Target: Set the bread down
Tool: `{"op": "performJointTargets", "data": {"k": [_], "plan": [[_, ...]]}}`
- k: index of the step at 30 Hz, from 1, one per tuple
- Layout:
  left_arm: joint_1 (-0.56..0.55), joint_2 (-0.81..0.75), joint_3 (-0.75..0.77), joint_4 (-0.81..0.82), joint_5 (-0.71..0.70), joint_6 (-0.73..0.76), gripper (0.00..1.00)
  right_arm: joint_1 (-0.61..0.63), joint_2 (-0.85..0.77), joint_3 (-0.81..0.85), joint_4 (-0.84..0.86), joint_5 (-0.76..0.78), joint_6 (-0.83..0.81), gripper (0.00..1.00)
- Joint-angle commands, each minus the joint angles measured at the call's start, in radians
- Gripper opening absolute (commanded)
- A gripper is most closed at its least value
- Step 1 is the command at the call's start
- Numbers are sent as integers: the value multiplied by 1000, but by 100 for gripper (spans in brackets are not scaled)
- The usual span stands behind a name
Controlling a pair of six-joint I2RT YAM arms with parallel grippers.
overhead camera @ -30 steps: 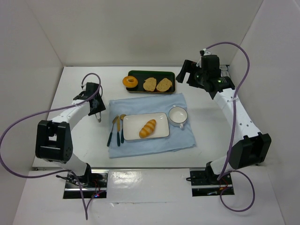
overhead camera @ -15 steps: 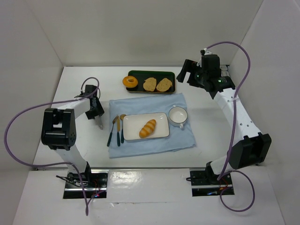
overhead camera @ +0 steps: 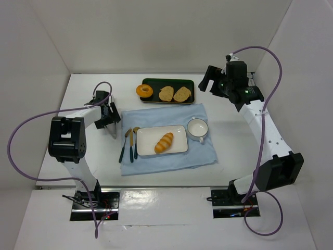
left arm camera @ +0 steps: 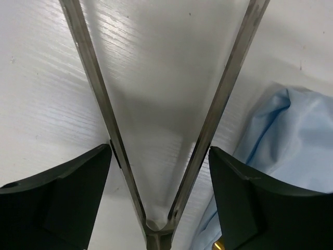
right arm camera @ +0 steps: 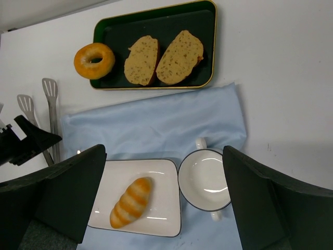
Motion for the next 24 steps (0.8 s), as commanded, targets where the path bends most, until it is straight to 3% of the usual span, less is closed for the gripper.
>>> {"op": "performJointTargets", "data": {"k": [1,6,11,16,24], "plan": [[2,13,-6,-20,38,37,91,-7,-44,-6,-3,11,-13,100],[21,-10,-38,-31,49,60,99,-7,-53,-15,-3,11,-3,100],[21,-114,-93,4,49,60,99,-7,-73,-58,7,13,-3,100],[21,-332,-103,23,69,60,99,-7,-75,-58,-15,33,-3,100],[2,-573,21,-28,143,47,99,-7,-38,-49,-30,43,17,100]]}}
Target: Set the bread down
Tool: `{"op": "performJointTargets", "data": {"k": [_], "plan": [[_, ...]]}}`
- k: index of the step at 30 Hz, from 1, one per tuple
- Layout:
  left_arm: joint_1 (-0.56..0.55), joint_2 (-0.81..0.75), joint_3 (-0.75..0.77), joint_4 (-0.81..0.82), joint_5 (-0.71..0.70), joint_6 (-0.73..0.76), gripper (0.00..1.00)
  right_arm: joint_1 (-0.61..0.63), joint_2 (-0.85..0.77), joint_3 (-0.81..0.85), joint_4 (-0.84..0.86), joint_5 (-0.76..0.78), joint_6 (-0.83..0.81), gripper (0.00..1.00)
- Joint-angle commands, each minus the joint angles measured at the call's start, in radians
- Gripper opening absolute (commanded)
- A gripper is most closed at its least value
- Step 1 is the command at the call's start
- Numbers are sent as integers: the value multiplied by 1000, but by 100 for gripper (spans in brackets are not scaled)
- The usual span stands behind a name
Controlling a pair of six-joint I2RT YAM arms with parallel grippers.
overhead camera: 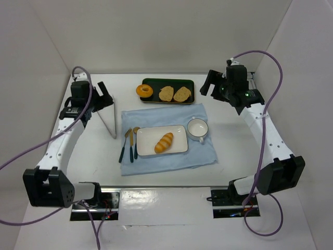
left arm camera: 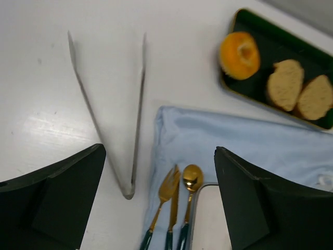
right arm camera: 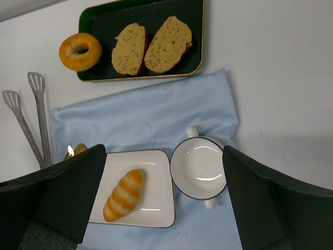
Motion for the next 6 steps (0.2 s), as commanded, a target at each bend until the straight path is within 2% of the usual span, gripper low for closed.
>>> {"op": "performJointTargets", "data": {"k": [1,6], "plan": [[-5,-85,51,-48,78,-27,99,-7,-10,5,4,16,23,100],[-27,-237,-27,-94,181,-107,99,-7,-19,-19,13,18,43,100]]}}
